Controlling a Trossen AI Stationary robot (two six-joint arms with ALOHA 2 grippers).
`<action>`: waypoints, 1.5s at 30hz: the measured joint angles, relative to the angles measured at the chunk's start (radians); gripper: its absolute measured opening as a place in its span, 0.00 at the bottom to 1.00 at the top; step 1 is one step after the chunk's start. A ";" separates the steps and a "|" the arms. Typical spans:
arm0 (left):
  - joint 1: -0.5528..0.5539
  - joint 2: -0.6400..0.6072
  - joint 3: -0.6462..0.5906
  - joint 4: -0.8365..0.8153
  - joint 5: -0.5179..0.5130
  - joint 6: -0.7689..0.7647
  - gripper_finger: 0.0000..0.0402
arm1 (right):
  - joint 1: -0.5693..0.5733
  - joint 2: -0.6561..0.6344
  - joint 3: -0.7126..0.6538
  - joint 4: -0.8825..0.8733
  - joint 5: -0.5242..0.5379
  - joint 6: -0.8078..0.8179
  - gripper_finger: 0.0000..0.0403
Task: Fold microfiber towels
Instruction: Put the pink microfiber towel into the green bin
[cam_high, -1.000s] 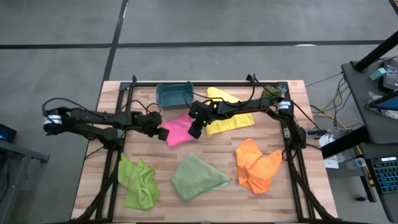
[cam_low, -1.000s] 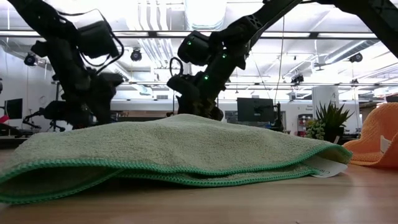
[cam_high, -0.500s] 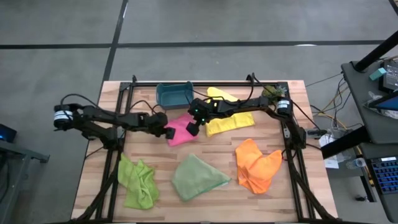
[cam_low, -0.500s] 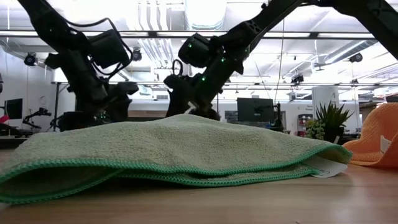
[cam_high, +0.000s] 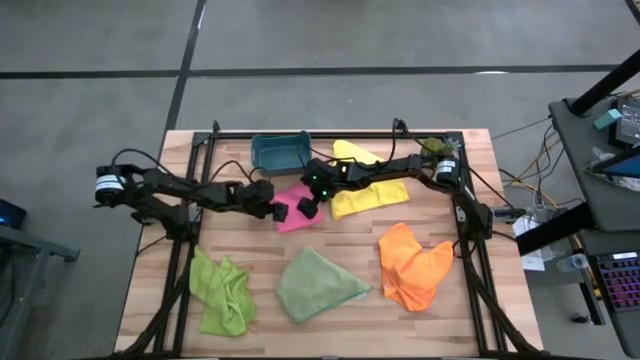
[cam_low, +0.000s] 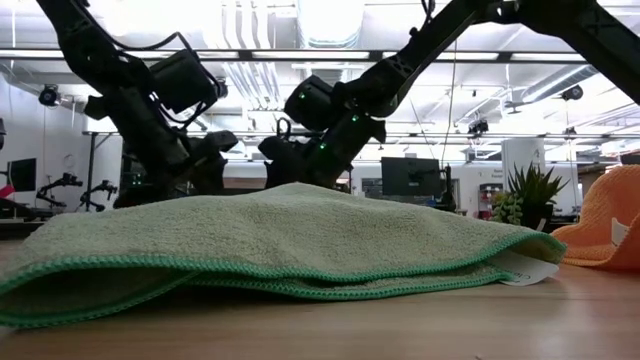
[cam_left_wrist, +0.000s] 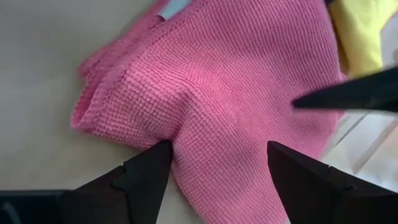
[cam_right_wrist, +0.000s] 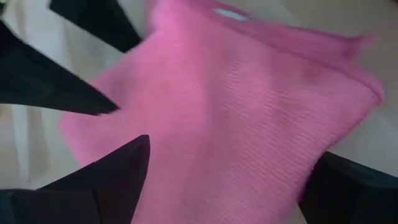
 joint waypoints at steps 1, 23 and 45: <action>0.000 0.009 0.000 0.012 -0.001 0.008 0.62 | 0.001 0.000 0.000 0.007 -0.003 0.000 0.83; -0.002 0.037 -0.001 0.065 -0.095 0.105 0.02 | 0.001 0.003 -0.001 0.021 -0.023 0.004 0.24; 0.033 -0.216 0.069 -0.021 -0.144 0.313 0.03 | -0.006 -0.092 0.045 0.031 0.039 -0.102 0.03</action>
